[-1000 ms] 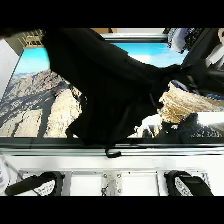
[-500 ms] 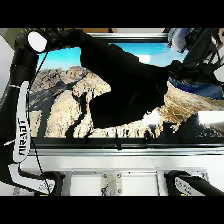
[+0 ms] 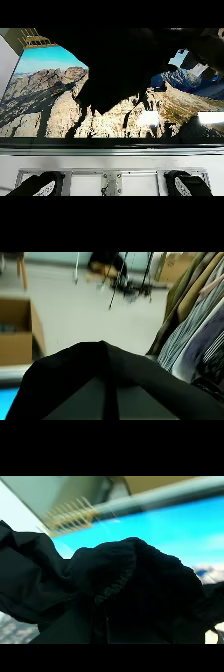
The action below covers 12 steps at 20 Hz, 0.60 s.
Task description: Fold the clothes and pants, and hang the long-sleeved shirts on hangers.
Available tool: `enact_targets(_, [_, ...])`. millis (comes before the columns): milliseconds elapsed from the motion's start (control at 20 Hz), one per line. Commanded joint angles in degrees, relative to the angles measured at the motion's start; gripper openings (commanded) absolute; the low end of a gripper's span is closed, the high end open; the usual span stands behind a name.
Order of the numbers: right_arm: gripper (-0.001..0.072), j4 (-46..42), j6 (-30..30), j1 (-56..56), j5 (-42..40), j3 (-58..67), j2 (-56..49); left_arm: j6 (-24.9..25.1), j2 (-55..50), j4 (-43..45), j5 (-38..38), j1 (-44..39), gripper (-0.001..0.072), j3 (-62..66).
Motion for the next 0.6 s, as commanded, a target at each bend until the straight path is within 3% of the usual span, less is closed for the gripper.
enact_targets(0, [0.003, 6.62, -1.29, 0.04, 1.66, 0.07, 9.31, -0.09, 11.67, 0.2, -1.88, -2.14, 0.0008, -0.09])
enact_targets(300, [0.0029, 7.17, 9.73, 0.04, 5.68, 0.07, 16.41, -0.15, 22.77, 0.24, 3.43, -8.33, 0.0008, -4.15])
enact_targets(550, [0.0029, 3.48, 25.09, 0.07, 23.04, -1.07, 12.35, -1.92, 22.05, 0.68, 10.08, -8.74, 0.0007, -14.86])
